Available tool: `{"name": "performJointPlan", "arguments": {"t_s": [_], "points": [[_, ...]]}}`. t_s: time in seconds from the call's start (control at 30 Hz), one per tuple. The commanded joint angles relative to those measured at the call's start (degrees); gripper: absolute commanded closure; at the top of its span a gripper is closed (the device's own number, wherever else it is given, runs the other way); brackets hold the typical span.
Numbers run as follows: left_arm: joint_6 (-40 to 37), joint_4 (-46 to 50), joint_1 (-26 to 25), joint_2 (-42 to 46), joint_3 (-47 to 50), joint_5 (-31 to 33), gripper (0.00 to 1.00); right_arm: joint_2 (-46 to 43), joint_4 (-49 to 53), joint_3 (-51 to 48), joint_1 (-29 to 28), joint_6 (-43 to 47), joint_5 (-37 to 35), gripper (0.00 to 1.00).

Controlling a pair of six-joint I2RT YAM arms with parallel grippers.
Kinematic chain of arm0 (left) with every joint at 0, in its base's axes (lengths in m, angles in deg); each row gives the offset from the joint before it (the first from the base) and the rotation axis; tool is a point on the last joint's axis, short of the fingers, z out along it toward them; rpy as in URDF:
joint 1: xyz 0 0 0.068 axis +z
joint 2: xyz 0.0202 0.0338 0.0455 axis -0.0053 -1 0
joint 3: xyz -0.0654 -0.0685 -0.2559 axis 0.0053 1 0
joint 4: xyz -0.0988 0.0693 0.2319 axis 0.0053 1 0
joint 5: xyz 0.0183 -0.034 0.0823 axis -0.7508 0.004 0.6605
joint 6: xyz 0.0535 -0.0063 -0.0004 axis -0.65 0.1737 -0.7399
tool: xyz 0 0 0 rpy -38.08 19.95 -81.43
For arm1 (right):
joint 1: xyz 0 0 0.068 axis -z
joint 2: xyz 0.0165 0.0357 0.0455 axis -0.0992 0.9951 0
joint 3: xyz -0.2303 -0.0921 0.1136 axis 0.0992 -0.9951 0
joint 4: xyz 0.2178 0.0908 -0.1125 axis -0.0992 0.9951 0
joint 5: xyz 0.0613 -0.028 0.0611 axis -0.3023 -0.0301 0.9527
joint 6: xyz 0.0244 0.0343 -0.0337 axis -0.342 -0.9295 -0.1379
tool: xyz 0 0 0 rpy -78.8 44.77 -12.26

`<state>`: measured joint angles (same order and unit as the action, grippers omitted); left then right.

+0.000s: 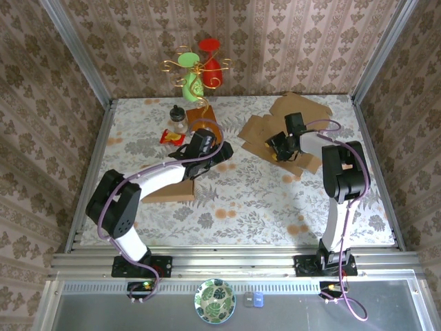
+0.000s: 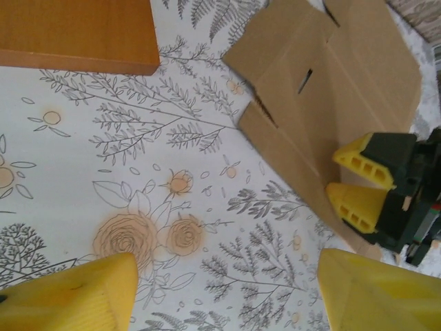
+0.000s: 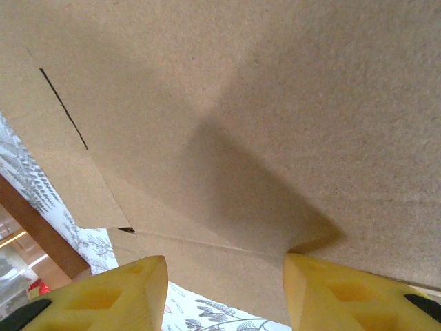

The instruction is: Fold the paper box

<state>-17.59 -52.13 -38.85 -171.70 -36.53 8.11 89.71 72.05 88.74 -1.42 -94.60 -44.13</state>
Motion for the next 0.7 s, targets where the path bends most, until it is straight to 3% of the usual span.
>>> {"name": "performJointPlan", "arguments": {"t_s": [0.0, 0.37, 0.67], "points": [[2.3, -1.35, -0.48, 0.33, -0.1, -0.31, 0.3, 0.56, 4.54, -2.4, -0.68, 0.48, 1.18, 0.51], [10.39, 0.27, -0.49, 3.49, 4.82, 0.23, 0.32, -9.95, 3.2, -16.97, -6.53, -1.3, 1.6, 0.52], [19.7, -6.46, -1.4, 3.39, 10.87, -0.77, 0.38, -20.68, 3.27, -23.81, -8.35, -2.31, 0.54, 0.52]]}}
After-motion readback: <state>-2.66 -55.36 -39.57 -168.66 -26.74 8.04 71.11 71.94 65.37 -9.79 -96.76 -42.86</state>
